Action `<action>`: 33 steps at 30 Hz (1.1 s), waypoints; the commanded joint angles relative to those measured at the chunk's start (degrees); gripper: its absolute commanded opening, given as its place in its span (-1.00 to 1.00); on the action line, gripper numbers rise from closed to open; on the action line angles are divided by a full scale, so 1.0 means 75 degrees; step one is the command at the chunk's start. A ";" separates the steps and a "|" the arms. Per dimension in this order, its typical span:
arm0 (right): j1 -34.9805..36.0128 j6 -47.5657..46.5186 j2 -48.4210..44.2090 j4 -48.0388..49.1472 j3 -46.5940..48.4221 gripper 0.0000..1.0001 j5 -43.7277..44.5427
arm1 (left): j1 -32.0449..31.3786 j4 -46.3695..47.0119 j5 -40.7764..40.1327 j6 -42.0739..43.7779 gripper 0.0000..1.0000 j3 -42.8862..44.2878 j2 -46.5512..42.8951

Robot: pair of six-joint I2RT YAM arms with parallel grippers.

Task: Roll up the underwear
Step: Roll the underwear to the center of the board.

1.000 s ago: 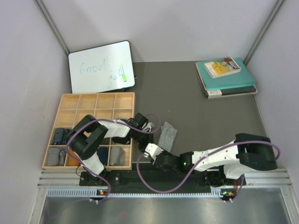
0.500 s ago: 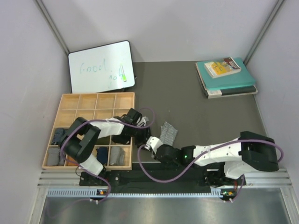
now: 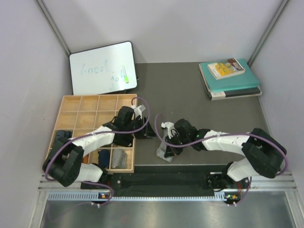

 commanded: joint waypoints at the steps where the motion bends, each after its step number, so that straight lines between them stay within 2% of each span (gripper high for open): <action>1: -0.0652 0.0078 0.0482 0.0046 0.0426 -1.00 -0.1796 | -0.0257 0.2777 0.0475 0.0177 0.08 -0.0433 0.0083; 4: -0.1156 0.0136 0.0752 -0.0012 0.0602 -1.00 -0.2394 | -0.0421 0.3554 0.0837 0.0049 0.10 -0.0515 0.0563; 8: -0.1649 0.0043 0.1150 -0.0329 0.0977 -1.00 -0.3014 | -0.0515 0.5274 0.1330 -0.0326 0.18 -0.0784 0.1232; 12: -0.2211 0.0090 0.1840 0.0011 0.1036 -1.00 -0.3660 | -0.0656 0.6109 0.1694 -0.0607 0.18 -0.0797 0.2064; 17: -0.2552 -0.0285 0.2369 -0.0375 0.1399 -1.00 -0.3777 | -0.0668 0.6428 0.1952 -0.0655 0.19 -0.0890 0.2675; 27: -0.3079 -0.0449 0.2709 -0.0446 0.1447 -1.00 -0.3836 | -0.0668 0.6287 0.1823 -0.0620 0.19 -0.1312 0.2300; 33: -0.3231 -0.0590 0.3119 -0.0505 0.1564 -1.00 -0.3907 | -0.0679 0.6744 0.1952 -0.0900 0.19 -0.1605 0.2265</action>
